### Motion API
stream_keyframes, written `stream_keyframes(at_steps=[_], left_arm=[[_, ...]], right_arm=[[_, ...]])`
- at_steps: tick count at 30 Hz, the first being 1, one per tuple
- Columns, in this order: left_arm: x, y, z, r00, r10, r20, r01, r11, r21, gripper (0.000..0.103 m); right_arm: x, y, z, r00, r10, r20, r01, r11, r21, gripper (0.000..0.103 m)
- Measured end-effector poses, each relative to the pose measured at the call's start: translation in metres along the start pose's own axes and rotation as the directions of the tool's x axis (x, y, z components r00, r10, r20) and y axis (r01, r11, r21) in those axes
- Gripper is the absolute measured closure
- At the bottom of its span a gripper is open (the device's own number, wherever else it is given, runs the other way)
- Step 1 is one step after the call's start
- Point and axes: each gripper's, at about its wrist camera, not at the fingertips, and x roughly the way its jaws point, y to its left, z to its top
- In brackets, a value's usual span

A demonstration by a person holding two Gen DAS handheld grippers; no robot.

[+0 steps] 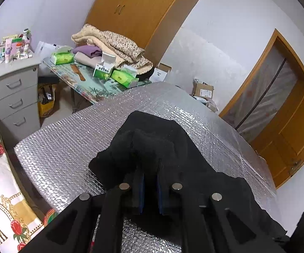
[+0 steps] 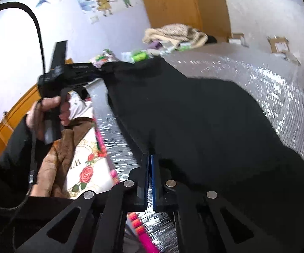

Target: Fold clothes

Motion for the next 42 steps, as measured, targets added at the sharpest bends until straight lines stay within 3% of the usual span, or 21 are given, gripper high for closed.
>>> stream_keyframes(at_steps=[5,8,11,14,17,20,24,25,29,33,36,39,42], left_arm=[[0.014,0.02,-0.016,0.996,0.038,-0.08,-0.041,0.999,-0.024,0.093],[0.014,0.026,-0.021,0.995,0.029,-0.1,-0.033,0.999,-0.039,0.092],[-0.003,0.021,-0.014,0.997,0.055,-0.056,-0.056,0.998,-0.019,0.092],[-0.021,0.016,-0.007,0.997,0.082,-0.007,-0.082,0.997,0.002,0.091],[-0.037,-0.001,0.009,0.993,0.086,0.079,-0.089,0.995,0.044,0.091],[-0.029,-0.027,0.027,0.994,0.034,0.101,-0.045,0.994,0.105,0.091],[0.017,-0.054,0.043,0.998,-0.048,0.042,0.041,0.987,0.158,0.088],[0.039,-0.056,0.047,0.998,-0.063,-0.008,0.064,0.987,0.148,0.088],[0.1,-0.046,0.046,0.994,0.011,-0.105,0.001,0.994,0.111,0.088],[0.119,-0.025,0.037,0.989,0.048,-0.137,-0.043,0.998,0.039,0.093],[0.117,-0.025,0.033,0.991,0.06,-0.119,-0.053,0.997,0.059,0.093],[0.117,-0.024,0.033,0.992,0.064,-0.113,-0.058,0.997,0.057,0.093],[0.117,-0.023,0.032,0.992,0.066,-0.11,-0.06,0.996,0.061,0.093]], right_arm=[[0.02,-0.006,-0.016,0.996,0.015,-0.089,-0.012,0.999,0.035,0.101],[0.015,-0.008,-0.015,0.996,0.027,-0.081,-0.023,0.998,0.051,0.099],[-0.005,-0.012,-0.002,1.0,-0.016,-0.018,0.017,0.999,0.048,0.09],[-0.03,-0.033,0.018,0.996,-0.057,0.075,0.048,0.993,0.112,0.07],[-0.043,-0.058,0.035,0.988,-0.097,0.118,0.074,0.98,0.184,0.068],[-0.042,-0.085,0.054,0.987,-0.111,0.121,0.082,0.972,0.221,0.068],[-0.024,-0.121,0.076,0.995,-0.053,0.087,0.026,0.956,0.292,0.068],[-0.016,-0.131,0.081,0.997,-0.038,0.069,0.015,0.95,0.313,0.068],[0.016,-0.159,0.096,0.999,0.034,-0.011,-0.027,0.921,0.389,0.068],[0.053,-0.176,0.098,0.984,0.129,-0.122,-0.065,0.9,0.431,0.068],[0.069,-0.173,0.084,0.96,0.197,-0.202,-0.095,0.9,0.424,0.08],[0.068,-0.172,0.073,0.949,0.246,-0.196,-0.137,0.885,0.446,0.089],[0.058,-0.175,0.064,0.945,0.272,-0.184,-0.161,0.872,0.463,0.089]])
